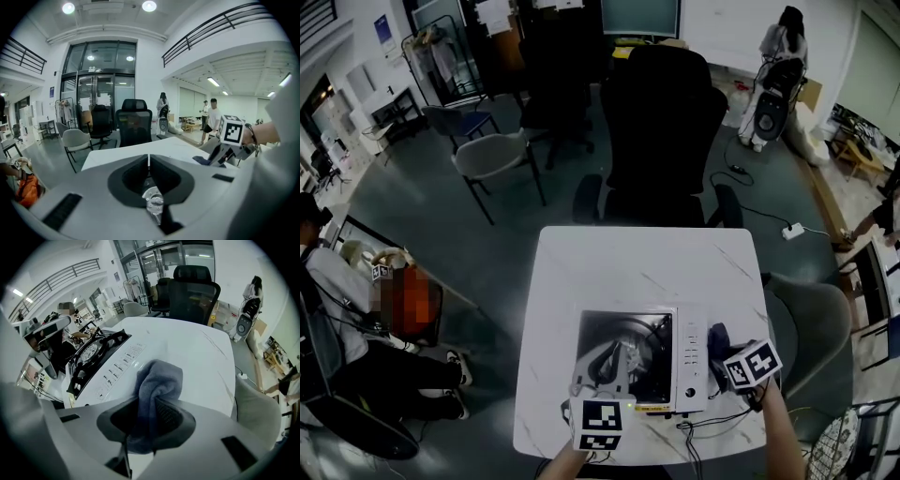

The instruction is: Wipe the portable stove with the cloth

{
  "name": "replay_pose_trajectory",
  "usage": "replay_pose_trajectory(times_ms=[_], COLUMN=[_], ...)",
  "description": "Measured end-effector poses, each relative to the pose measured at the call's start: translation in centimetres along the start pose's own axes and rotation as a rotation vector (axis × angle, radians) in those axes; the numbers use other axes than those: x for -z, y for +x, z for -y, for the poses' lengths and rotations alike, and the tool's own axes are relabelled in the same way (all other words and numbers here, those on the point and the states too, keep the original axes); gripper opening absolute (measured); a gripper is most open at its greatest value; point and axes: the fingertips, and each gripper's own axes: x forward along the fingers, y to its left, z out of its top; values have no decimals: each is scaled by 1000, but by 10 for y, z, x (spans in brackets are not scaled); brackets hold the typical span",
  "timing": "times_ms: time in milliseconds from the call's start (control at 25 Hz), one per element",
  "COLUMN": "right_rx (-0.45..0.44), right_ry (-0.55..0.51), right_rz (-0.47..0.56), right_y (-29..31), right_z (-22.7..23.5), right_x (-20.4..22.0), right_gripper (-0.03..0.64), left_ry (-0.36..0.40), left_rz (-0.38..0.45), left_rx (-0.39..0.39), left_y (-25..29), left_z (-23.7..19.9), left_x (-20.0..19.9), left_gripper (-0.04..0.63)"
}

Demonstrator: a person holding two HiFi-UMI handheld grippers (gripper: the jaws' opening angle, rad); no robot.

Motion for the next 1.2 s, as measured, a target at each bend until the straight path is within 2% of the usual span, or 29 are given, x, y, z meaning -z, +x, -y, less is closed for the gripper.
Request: replay_pose_trajectory(times_ms=[560, 1200], right_rx=[13, 70], right_ry=[21, 166], right_rz=[-17, -25], right_y=[-20, -36], right_z=[-44, -94], right_x=[53, 127], right_gripper=[106, 106], left_ry=[18, 53], left_rz=[27, 50], left_rx=[84, 190], left_y=[-19, -54], left_z=[23, 36], left_x=[4, 14], left_gripper=[21, 21])
